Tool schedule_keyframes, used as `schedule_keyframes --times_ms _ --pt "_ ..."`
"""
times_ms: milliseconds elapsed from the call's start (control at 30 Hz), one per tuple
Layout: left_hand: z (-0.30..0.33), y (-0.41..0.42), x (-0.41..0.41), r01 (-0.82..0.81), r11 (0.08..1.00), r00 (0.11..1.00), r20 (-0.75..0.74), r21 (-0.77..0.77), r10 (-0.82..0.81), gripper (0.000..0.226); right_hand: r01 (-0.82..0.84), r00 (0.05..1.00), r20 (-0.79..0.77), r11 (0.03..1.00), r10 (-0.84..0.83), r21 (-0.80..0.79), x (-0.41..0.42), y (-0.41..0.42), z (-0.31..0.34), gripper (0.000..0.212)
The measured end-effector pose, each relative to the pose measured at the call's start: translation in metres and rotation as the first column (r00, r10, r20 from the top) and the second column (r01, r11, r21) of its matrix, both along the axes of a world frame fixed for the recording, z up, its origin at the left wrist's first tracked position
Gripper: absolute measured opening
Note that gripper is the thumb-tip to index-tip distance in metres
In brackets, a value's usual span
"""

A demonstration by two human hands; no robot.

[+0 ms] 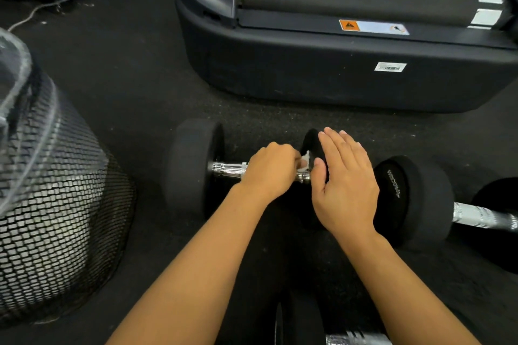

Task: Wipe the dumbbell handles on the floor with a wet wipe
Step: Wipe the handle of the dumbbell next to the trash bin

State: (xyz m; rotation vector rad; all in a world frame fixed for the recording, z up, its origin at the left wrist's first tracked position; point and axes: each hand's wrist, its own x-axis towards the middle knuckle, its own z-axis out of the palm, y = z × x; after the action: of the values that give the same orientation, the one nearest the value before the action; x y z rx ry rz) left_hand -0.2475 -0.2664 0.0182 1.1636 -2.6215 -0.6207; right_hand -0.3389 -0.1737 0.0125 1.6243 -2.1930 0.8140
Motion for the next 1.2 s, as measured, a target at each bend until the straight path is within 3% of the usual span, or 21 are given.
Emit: schedule_keyframes --times_ms 100,267,500,767,900,1000,1100,1200 --pt "-0.015 0.013 0.013 0.059 0.994 0.990 -0.123 -0.096 -0.071 0.017 0.001 1.000 -0.002 1.000 -0.001 -0.001 -0.001 0.001 -0.001 0.046" --pt "-0.067 0.025 0.043 0.019 0.875 0.899 -0.374 -0.484 -0.227 0.033 -0.004 1.000 -0.004 1.000 0.004 0.001 0.000 0.003 -0.003 0.046" --pt "-0.073 0.023 0.031 0.069 0.797 0.874 -0.349 -0.600 -0.338 0.024 -0.002 1.000 0.003 1.000 0.002 -0.004 -0.001 -0.001 -0.001 0.045" --pt "-0.052 0.027 0.023 0.132 0.888 0.928 -0.258 -0.441 -0.267 0.034 -0.006 1.000 0.015 1.000 0.006 -0.012 0.000 0.002 -0.002 0.045" --pt "-0.052 0.027 0.038 0.035 0.936 0.954 -0.268 -0.351 -0.137 0.050 -0.012 1.000 0.019 1.000 0.012 -0.006 0.000 0.001 -0.002 0.045" --pt "-0.051 0.039 0.037 0.013 0.950 0.953 -0.284 -0.313 -0.107 0.041 -0.011 1.000 0.015 1.000 0.011 -0.002 0.000 0.001 -0.001 0.046" --pt "-0.048 0.042 0.031 -0.041 0.964 0.945 -0.323 -0.263 -0.048 0.045 -0.011 1.000 0.004 1.000 0.011 -0.008 0.001 0.001 -0.001 0.045" --pt "-0.051 0.038 0.031 -0.081 0.944 0.923 -0.383 -0.319 -0.050 0.036 -0.015 1.000 0.004 1.000 0.015 -0.013 0.000 0.002 -0.001 0.045"
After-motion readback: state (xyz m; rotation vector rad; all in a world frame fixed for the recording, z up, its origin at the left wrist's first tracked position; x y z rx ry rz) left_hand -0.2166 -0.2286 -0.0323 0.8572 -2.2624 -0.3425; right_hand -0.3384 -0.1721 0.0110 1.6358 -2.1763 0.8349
